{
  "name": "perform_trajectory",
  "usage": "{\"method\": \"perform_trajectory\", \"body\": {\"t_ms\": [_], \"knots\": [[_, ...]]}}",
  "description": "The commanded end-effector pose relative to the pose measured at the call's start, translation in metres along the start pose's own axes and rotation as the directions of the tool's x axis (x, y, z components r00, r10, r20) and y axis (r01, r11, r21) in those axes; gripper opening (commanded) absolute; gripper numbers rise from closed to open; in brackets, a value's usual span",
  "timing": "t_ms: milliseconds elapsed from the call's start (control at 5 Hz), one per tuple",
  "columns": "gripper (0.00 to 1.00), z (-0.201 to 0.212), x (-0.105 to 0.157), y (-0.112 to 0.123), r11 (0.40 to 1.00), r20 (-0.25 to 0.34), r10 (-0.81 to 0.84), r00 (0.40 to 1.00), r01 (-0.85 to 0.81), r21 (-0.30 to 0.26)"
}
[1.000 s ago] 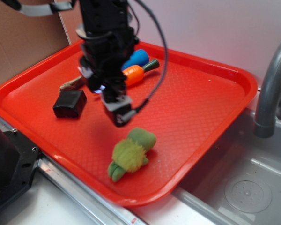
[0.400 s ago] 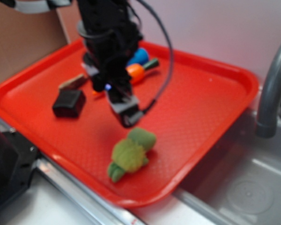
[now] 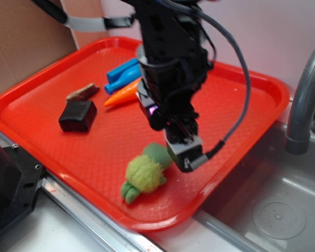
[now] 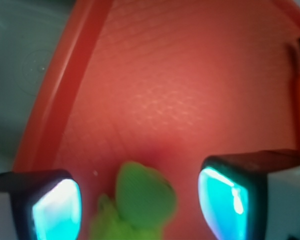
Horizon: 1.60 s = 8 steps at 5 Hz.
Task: Grab the green animal.
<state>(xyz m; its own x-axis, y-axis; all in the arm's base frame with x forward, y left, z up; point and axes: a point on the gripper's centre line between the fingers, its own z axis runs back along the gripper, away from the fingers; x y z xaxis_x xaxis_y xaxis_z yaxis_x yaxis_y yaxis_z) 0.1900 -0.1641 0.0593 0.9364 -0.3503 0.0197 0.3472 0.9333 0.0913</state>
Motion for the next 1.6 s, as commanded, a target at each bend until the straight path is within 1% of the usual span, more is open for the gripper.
{"method": "perform_trajectory", "body": {"t_ms": [0, 200, 600, 800, 1000, 1200, 1400], "knots": [[1.00, 0.009, -0.035, 0.000, 0.998, -0.023, 0.055, 0.998, -0.056, -0.018], [1.00, 0.010, -0.041, 0.004, 0.998, 0.002, 0.066, 0.998, -0.066, -0.014], [1.00, -0.019, -0.015, -0.007, 0.998, 0.037, -0.028, 0.999, 0.030, -0.060], [1.00, -0.034, -0.016, -0.013, 0.996, 0.014, 0.003, 1.000, -0.002, -0.093], [0.00, -0.028, -0.023, -0.014, 0.997, -0.008, -0.001, 1.000, 0.000, -0.079], [0.00, -0.008, -0.029, -0.009, 0.999, 0.009, -0.035, 0.999, 0.035, -0.015], [0.00, 0.038, -0.046, 0.025, 0.992, 0.135, -0.059, 0.989, 0.042, 0.123]]}}
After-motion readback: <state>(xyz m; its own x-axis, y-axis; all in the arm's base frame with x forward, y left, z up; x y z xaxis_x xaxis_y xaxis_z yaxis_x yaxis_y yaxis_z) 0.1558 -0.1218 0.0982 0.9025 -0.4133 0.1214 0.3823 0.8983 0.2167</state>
